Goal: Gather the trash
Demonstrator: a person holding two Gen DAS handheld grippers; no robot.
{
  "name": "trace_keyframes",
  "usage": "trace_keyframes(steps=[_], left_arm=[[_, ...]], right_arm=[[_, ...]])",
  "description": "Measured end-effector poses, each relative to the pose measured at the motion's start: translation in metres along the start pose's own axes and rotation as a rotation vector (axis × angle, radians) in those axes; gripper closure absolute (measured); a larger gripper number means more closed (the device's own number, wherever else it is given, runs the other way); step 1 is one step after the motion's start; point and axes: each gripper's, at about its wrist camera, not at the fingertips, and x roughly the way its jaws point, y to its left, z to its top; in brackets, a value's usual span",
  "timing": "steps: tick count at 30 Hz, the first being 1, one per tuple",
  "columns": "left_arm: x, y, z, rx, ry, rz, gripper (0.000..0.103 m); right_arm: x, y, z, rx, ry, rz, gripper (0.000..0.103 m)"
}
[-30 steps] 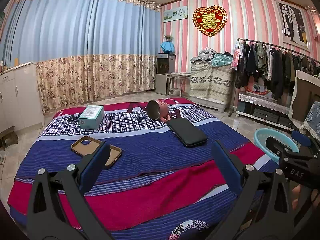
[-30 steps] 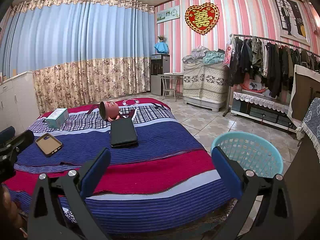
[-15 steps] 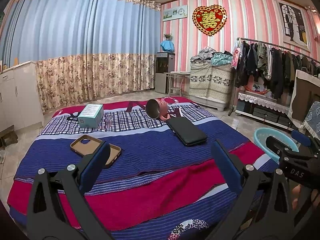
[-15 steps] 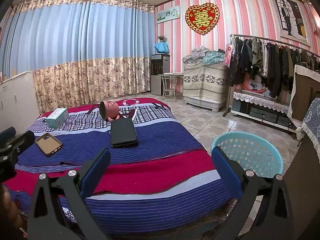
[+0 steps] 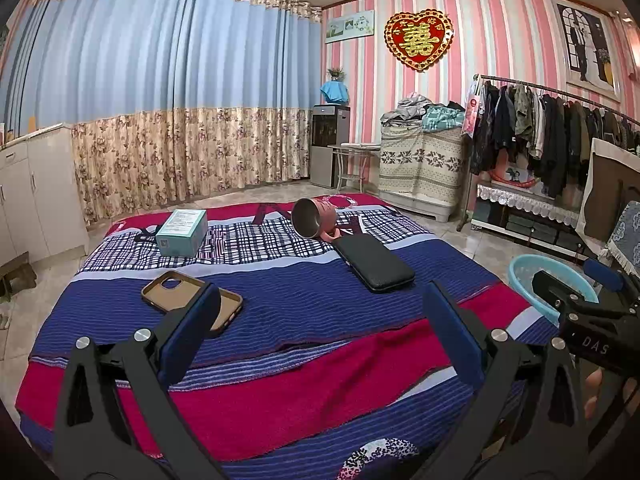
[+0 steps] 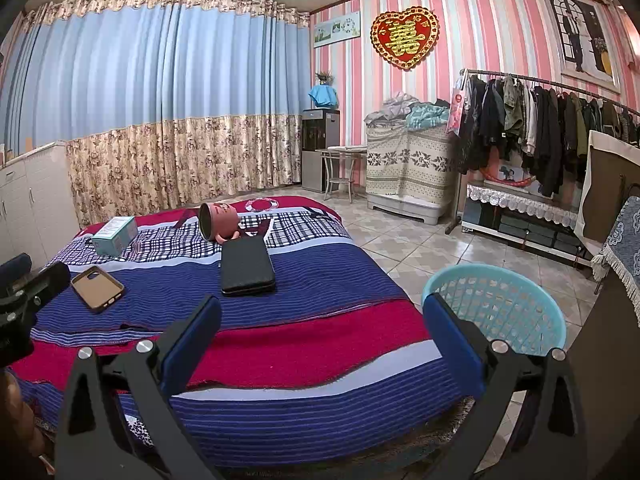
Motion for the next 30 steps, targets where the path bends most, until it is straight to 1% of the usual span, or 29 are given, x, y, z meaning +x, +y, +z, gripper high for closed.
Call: trace_keyframes(steps=[30], left_arm=[[-0.0012,0.0002,0.0006,0.013,-0.004,0.0,0.005]], right_arm=[[0.0009,0.0011,-0.002,0.0,-0.001,-0.001,0.004]])
